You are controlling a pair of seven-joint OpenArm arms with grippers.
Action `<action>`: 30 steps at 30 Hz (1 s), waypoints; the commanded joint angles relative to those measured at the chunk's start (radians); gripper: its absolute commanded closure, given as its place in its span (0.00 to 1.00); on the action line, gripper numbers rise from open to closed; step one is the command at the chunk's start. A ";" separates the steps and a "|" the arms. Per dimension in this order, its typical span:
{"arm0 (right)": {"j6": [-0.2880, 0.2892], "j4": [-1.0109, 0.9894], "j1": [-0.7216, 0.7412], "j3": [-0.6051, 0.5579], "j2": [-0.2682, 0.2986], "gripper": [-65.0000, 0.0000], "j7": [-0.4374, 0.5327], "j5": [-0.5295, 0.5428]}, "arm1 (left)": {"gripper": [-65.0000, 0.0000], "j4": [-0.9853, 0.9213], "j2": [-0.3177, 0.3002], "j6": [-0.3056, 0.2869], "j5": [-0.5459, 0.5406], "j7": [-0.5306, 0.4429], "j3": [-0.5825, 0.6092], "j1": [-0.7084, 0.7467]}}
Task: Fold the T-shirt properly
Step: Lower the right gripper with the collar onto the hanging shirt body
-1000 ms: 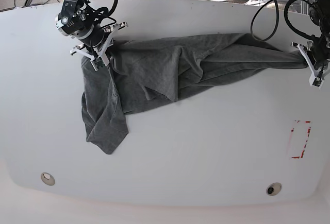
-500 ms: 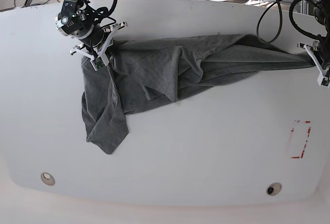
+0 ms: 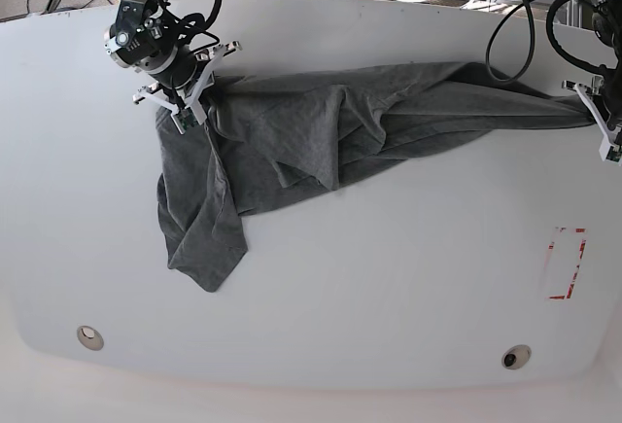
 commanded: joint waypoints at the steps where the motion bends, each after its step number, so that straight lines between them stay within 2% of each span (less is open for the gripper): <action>1: -0.005 0.016 0.004 0.005 0.007 0.98 0.011 0.001 | 1.00 0.015 -0.027 0.002 0.013 -0.008 -0.004 -0.012; 5: -0.005 0.016 0.004 0.005 0.007 0.86 0.011 0.003 | 1.00 0.015 -0.027 0.002 0.013 -0.008 -0.003 -0.012; 11: -0.005 0.020 0.004 0.005 0.007 0.55 0.011 0.004 | 1.00 0.015 -0.027 0.002 0.013 -0.008 -0.003 -0.012; 14: -0.005 0.023 0.004 0.003 0.007 0.46 0.011 0.004 | 1.00 0.015 -0.027 0.002 0.013 -0.008 -0.003 -0.014; 18: -0.005 0.040 0.004 0.002 0.007 0.45 0.011 0.010 | 1.00 0.015 -0.027 0.002 0.013 -0.008 -0.003 -0.014; 24: -0.005 0.046 0.013 0.008 0.013 0.45 0.011 0.125 | 1.00 0.015 -0.027 0.002 0.013 -0.008 -0.003 -0.014; 30: -0.005 0.053 0.056 0.032 0.015 0.45 0.011 0.182 | 1.00 0.015 -0.027 0.002 0.013 -0.008 -0.001 -0.014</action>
